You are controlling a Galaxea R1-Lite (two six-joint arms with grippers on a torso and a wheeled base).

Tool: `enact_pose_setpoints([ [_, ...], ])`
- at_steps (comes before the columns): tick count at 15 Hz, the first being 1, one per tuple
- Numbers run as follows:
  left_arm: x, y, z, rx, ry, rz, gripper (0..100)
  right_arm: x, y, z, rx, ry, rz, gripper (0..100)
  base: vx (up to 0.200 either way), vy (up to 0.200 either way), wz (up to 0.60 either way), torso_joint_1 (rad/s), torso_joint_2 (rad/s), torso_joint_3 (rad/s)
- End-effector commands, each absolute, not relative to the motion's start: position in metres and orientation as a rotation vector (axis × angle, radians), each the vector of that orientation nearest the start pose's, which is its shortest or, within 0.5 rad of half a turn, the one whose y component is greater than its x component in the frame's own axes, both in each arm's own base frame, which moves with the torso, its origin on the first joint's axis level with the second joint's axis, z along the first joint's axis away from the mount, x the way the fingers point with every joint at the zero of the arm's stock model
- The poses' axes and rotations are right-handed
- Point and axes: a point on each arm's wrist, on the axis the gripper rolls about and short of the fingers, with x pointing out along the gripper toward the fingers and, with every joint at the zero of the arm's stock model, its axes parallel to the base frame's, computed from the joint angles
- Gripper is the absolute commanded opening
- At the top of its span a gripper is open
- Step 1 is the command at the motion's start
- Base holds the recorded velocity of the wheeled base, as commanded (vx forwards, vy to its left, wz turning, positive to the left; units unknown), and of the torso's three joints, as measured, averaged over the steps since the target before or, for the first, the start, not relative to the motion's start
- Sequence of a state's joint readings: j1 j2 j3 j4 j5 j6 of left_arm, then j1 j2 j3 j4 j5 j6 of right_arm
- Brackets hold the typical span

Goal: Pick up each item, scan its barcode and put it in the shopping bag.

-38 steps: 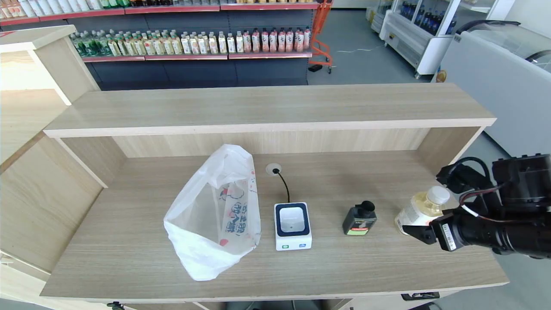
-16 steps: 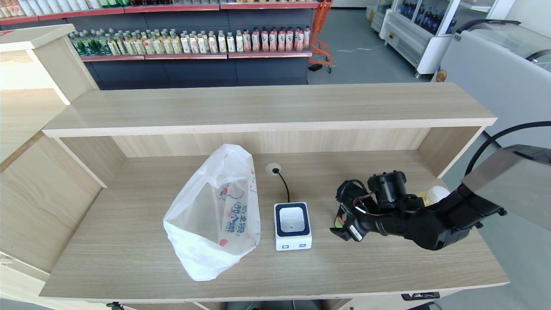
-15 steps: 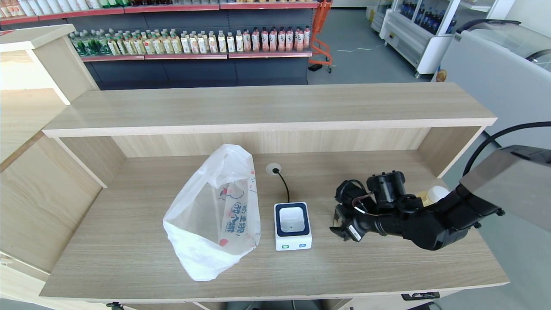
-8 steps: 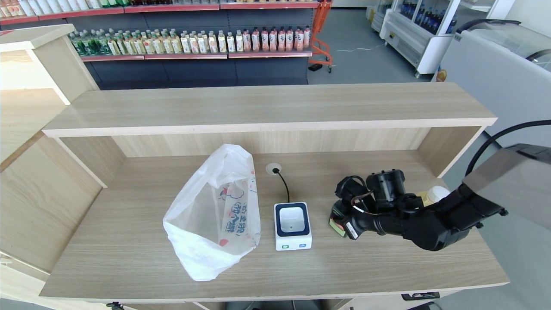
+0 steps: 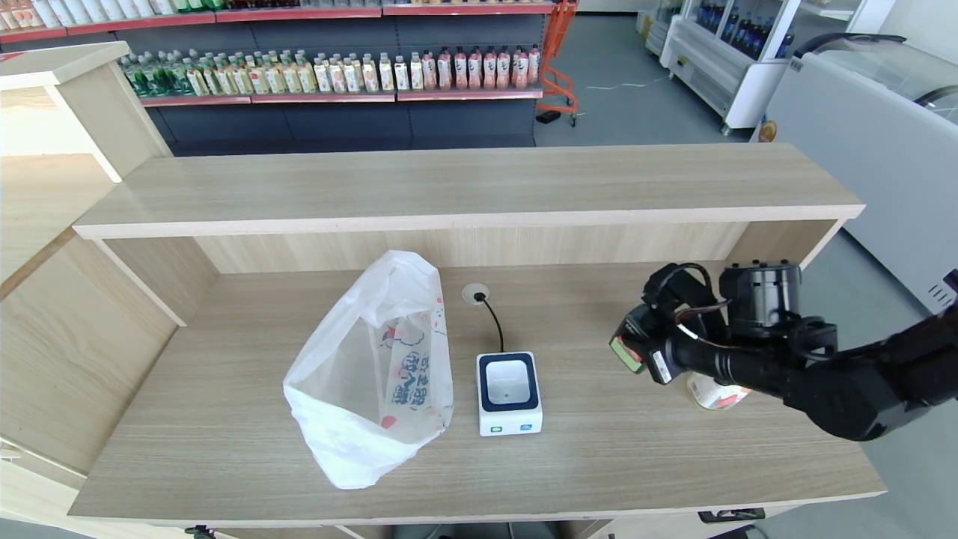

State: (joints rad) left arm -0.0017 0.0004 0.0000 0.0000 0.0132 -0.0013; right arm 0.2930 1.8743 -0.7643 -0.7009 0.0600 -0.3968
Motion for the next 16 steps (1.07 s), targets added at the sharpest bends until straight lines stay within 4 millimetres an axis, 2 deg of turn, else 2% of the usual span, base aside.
enact_pose_setpoints([
  [1,-0.023,0.000,0.075,-0.002,0.000,0.012,100,0.248,0.058,0.160,-0.563,0.187,0.397,0,0.000,0.000,0.00,0.000,0.00,0.000],
  [3,-0.023,0.000,0.075,-0.002,0.000,0.012,100,0.217,0.057,0.158,-0.709,0.039,0.567,0,0.000,0.000,0.00,0.000,0.00,0.000],
  [4,-0.023,0.000,0.075,-0.002,0.000,0.012,100,0.213,0.055,0.162,-0.836,-0.092,0.699,0,0.000,0.000,0.00,0.000,0.00,0.000],
  [7,-0.023,0.000,0.075,-0.002,0.000,0.012,100,0.214,0.053,0.164,-1.173,-0.379,0.853,0,0.000,0.000,0.00,0.000,0.00,0.000],
  [8,-0.023,0.000,0.075,-0.002,0.000,0.012,100,0.219,0.056,0.153,-1.446,-0.537,0.887,0,0.000,0.000,0.00,0.000,0.00,0.000],
  [10,-0.023,0.000,0.075,-0.002,0.000,0.012,100,0.224,0.067,0.134,-1.623,-0.654,0.971,0,0.000,0.000,0.00,0.000,0.00,0.000],
  [11,-0.023,0.000,0.075,-0.002,0.000,0.012,100,0.222,0.082,0.117,-1.757,-0.765,1.085,0,0.000,0.000,0.00,0.000,0.00,0.000],
  [14,-0.023,0.000,0.075,-0.002,0.000,0.012,100,0.223,0.104,0.092,-1.841,-0.933,1.221,0,0.000,0.000,0.00,0.000,0.00,0.000],
  [16,-0.023,0.000,0.075,-0.002,0.000,0.012,100,0.224,0.114,0.084,-1.808,-1.041,1.258,0,0.000,0.000,0.00,0.000,0.00,0.000],
])
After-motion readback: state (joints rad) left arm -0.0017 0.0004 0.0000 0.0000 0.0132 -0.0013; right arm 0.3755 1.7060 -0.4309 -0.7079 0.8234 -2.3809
